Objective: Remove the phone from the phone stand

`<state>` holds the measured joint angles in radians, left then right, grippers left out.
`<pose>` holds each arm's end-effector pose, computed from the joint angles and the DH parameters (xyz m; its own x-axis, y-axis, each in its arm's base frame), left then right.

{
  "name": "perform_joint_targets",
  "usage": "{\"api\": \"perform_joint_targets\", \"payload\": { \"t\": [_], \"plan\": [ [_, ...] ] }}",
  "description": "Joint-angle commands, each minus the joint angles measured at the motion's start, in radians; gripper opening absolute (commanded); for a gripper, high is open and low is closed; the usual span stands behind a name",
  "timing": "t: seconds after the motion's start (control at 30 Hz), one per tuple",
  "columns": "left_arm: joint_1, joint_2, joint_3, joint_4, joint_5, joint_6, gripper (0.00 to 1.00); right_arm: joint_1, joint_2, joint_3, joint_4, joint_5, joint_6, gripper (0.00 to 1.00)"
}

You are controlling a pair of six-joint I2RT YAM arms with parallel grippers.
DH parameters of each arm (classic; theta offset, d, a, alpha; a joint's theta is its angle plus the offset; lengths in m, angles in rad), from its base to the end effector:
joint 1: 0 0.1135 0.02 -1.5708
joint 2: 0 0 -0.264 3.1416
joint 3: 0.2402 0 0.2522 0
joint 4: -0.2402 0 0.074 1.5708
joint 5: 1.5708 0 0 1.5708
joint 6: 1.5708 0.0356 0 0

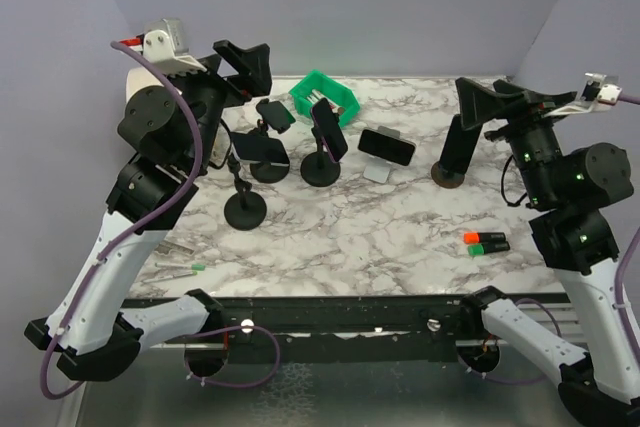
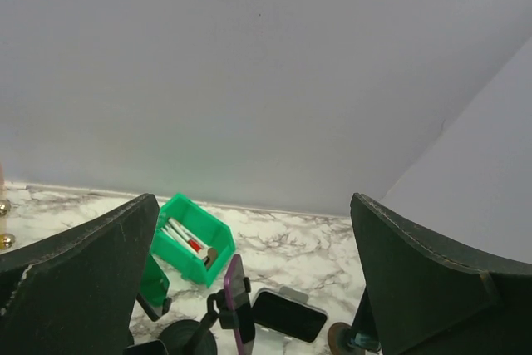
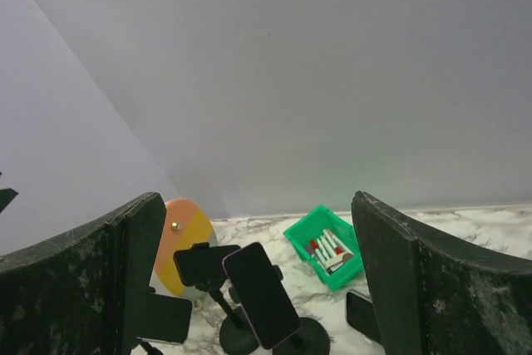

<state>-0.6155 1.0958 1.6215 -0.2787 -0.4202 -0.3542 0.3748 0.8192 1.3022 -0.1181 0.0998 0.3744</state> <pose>0.1589 -0.0946 0.5491 0.1164 -0.4702 -0.8749 0.2607 0.8644 -0.4299 0.1232 0.0447 0.5123 0.2075 0.4727 -0.8564 -0.3799 0.8457 0.3747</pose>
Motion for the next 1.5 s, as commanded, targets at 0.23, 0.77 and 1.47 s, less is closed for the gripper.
{"api": "perform_joint_targets", "payload": {
  "t": [0.23,0.77,1.47],
  "plan": [
    [0.002,-0.118,-0.333,0.237,0.359,0.229,0.99,0.013,0.039,-0.065,0.052,-0.019,-0.027,1.00],
    [-0.005,-0.301,-0.712,0.508,0.593,0.208,0.99,0.013,-0.087,-0.301,-0.213,0.362,-0.147,1.00],
    [-0.056,-0.355,-0.817,0.579,0.571,0.220,0.99,-0.067,0.288,-0.377,-0.076,0.516,0.000,0.99]
  ]
}}
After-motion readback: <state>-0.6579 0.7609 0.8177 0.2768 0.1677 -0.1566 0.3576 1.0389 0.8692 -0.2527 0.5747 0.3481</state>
